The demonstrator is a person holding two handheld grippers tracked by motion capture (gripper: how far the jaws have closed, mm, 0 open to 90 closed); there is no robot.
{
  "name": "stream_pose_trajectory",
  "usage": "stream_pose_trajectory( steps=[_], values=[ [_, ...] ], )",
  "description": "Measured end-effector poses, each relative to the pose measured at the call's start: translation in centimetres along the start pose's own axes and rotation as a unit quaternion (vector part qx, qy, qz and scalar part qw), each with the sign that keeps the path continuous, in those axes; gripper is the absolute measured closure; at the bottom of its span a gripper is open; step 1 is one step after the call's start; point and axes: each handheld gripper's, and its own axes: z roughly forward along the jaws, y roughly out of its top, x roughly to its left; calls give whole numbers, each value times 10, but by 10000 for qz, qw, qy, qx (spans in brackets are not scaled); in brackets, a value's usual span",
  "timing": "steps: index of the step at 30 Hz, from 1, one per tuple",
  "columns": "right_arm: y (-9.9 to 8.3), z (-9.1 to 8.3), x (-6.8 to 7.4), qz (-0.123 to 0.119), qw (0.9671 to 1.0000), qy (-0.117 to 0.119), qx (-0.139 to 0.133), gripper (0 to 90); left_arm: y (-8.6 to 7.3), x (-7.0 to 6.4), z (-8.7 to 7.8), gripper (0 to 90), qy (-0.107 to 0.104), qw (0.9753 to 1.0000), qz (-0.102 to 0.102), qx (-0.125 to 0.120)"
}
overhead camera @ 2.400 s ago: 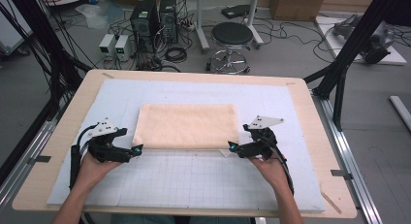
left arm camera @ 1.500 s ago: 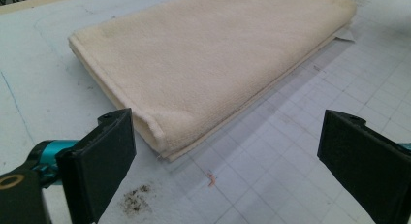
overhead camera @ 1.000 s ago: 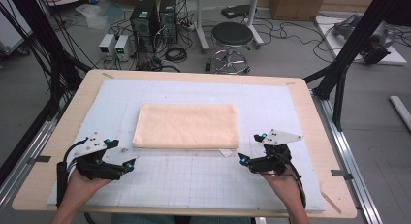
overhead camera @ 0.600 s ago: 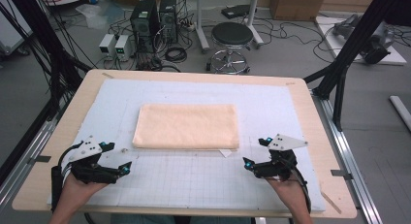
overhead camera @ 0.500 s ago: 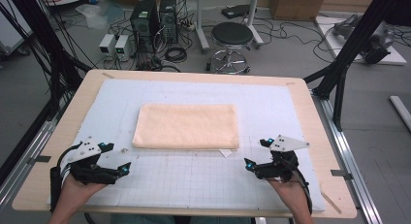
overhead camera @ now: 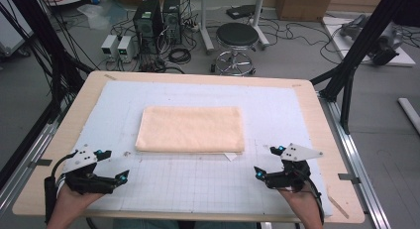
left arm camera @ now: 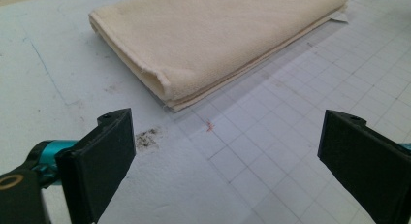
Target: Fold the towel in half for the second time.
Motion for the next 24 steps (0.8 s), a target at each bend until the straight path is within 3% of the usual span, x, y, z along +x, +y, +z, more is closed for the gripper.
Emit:
stream_pose_trajectory(
  steps=[12,24],
  values=[
    [-7,-7,3,-5,10000,-23,39,119,-10,-3,-15,69,74,10000,-30,-26],
    [-7,-2,6,-78,9999,1,143,119,-10,-4,-13,69,74,10000,-10,-19]
  ],
)
